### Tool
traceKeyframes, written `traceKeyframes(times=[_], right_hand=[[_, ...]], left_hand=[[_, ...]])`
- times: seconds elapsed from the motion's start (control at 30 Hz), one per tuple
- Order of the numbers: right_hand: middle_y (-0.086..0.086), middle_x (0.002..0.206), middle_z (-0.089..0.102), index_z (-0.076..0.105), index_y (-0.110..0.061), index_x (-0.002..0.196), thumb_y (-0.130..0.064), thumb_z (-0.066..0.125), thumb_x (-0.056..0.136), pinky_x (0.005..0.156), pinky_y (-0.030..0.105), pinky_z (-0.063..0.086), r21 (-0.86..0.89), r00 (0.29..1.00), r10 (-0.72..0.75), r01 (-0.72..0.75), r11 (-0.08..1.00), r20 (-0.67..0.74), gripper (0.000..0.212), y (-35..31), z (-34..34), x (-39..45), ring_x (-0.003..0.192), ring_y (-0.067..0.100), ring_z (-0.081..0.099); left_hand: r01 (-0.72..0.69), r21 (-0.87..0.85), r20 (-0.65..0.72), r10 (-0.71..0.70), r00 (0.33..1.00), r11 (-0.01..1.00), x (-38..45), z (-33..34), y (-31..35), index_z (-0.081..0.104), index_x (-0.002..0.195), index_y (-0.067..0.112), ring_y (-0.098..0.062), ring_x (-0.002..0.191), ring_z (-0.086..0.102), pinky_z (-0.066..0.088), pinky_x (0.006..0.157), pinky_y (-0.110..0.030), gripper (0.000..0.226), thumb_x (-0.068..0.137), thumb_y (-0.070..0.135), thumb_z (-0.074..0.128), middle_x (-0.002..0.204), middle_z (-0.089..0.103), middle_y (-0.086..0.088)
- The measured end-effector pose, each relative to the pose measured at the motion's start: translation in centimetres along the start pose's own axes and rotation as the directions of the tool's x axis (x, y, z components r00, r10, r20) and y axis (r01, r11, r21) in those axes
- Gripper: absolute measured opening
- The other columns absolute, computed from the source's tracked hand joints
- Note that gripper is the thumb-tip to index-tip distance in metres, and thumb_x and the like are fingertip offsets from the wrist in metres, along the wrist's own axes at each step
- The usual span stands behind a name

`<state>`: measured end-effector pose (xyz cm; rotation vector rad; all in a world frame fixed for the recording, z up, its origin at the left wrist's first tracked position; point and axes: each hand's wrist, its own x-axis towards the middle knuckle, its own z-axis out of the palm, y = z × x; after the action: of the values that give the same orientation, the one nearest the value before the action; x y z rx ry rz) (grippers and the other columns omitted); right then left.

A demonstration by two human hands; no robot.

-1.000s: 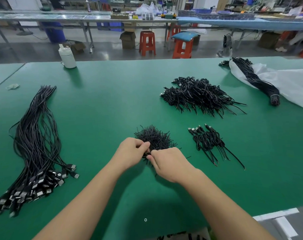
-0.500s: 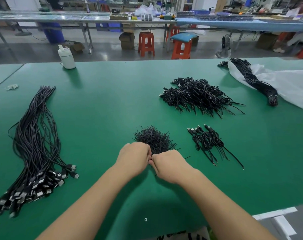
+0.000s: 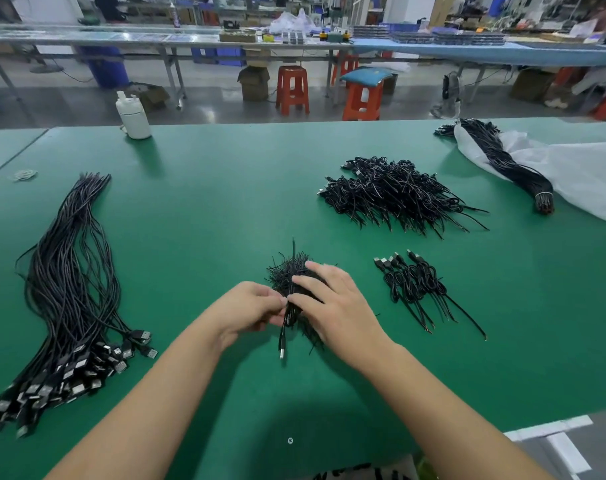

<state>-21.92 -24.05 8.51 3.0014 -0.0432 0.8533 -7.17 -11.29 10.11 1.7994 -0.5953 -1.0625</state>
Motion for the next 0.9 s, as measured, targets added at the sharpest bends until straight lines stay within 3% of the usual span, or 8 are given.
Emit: traceKeyframes(times=[0.07, 0.13, 0.23, 0.33, 0.53, 0.67, 0.8, 0.9], right_hand=[[0.001, 0.128, 0.066, 0.071, -0.018, 0.117, -0.015, 0.07, 0.087, 0.104, 0.041, 0.046, 0.058, 1.0, 0.004, -0.004, 0.998, 0.004, 0.03, -0.1, 0.0, -0.1, 0.124, 0.027, 0.057], [0.001, 0.122, 0.069, 0.072, -0.017, 0.114, -0.018, 0.073, 0.087, 0.098, 0.037, 0.051, 0.105, 1.0, 0.022, -0.02, 0.994, -0.017, 0.027, -0.2, -0.1, 0.0, 0.115, 0.024, 0.062], [0.001, 0.115, 0.071, 0.074, -0.015, 0.107, -0.021, 0.074, 0.088, 0.095, 0.033, 0.053, 0.139, 0.999, 0.028, -0.023, 0.99, -0.039, 0.02, -0.4, 0.0, 0.3, 0.107, 0.022, 0.065], [-0.003, 0.114, 0.071, 0.074, -0.016, 0.105, -0.022, 0.07, 0.091, 0.089, 0.03, 0.054, 0.203, 0.99, 0.133, -0.12, 0.972, -0.052, 0.016, -0.8, -0.1, 0.5, 0.104, 0.02, 0.065], [-0.004, 0.108, 0.072, 0.071, -0.017, 0.101, -0.025, 0.062, 0.096, 0.085, 0.033, 0.051, 0.338, 0.931, 0.365, -0.346, 0.875, 0.008, 0.013, -1.9, 0.1, 1.2, 0.096, 0.02, 0.064], [-0.007, 0.085, 0.071, 0.059, -0.025, 0.105, -0.032, 0.056, 0.098, 0.077, 0.034, 0.046, 0.47, 0.798, 0.567, -0.589, 0.657, 0.207, 0.01, -2.5, 0.3, 1.8, 0.082, 0.018, 0.062], [-0.009, 0.07, 0.073, 0.046, -0.028, 0.105, -0.031, 0.056, 0.098, 0.063, 0.024, 0.043, 0.622, 0.678, 0.662, -0.677, 0.393, 0.32, 0.013, -2.4, 0.5, 2.6, 0.057, 0.005, 0.058], [-0.002, 0.07, 0.074, 0.043, -0.028, 0.103, -0.027, 0.054, 0.098, 0.051, 0.027, 0.044, 0.7, 0.611, 0.663, -0.691, 0.179, 0.433, 0.012, -2.1, 0.6, 3.0, 0.039, 0.016, 0.051]], left_hand=[[0.103, -0.243, 0.084, -0.085, 0.993, 0.965, 0.0, -0.5, -0.2, 0.065, 0.077, 0.012, -0.007, 0.053, 0.063, 0.037, 0.047, -0.018, 0.018, 0.095, 0.009, 0.06, 0.068, 0.069, -0.001], [0.139, -0.31, 0.146, -0.097, 0.984, 0.941, 0.1, -0.6, -0.6, 0.066, 0.078, 0.011, -0.007, 0.052, 0.06, 0.037, 0.045, -0.016, 0.017, 0.094, 0.008, 0.061, 0.068, 0.068, -0.003], [0.056, -0.262, 0.157, -0.015, 0.987, 0.963, 0.1, -0.7, -1.1, 0.062, 0.078, 0.01, -0.01, 0.055, 0.05, 0.034, 0.05, -0.021, 0.016, 0.094, 0.007, 0.06, 0.067, 0.06, -0.006], [-0.05, -0.198, 0.099, 0.071, 0.993, 0.979, -0.1, -0.6, -0.9, 0.061, 0.078, 0.012, -0.011, 0.058, 0.043, 0.029, 0.057, -0.026, 0.017, 0.094, 0.006, 0.061, 0.069, 0.056, -0.006], [-0.187, -0.161, 0.025, 0.193, 0.981, 0.969, -0.6, 0.0, -0.6, 0.059, 0.08, 0.013, -0.009, 0.058, 0.044, 0.034, 0.054, -0.019, 0.026, 0.094, -0.008, 0.053, 0.064, 0.06, 0.002], [-0.215, -0.119, -0.047, 0.211, 0.976, 0.969, -1.0, 0.7, -0.2, 0.059, 0.079, 0.011, -0.01, 0.059, 0.042, 0.033, 0.059, -0.024, 0.02, 0.095, -0.001, 0.057, 0.065, 0.061, 0.003], [-0.209, -0.046, -0.176, 0.198, 0.964, 0.977, -1.3, 1.7, 0.1, 0.063, 0.079, 0.013, -0.009, 0.057, 0.043, 0.035, 0.061, -0.027, 0.016, 0.095, 0.009, 0.059, 0.061, 0.062, 0.009], [-0.191, 0.012, -0.272, 0.187, 0.944, 0.982, -1.2, 2.4, 0.4, 0.063, 0.08, 0.014, -0.011, 0.059, 0.044, 0.036, 0.061, -0.028, 0.015, 0.094, 0.013, 0.059, 0.063, 0.062, 0.008]])
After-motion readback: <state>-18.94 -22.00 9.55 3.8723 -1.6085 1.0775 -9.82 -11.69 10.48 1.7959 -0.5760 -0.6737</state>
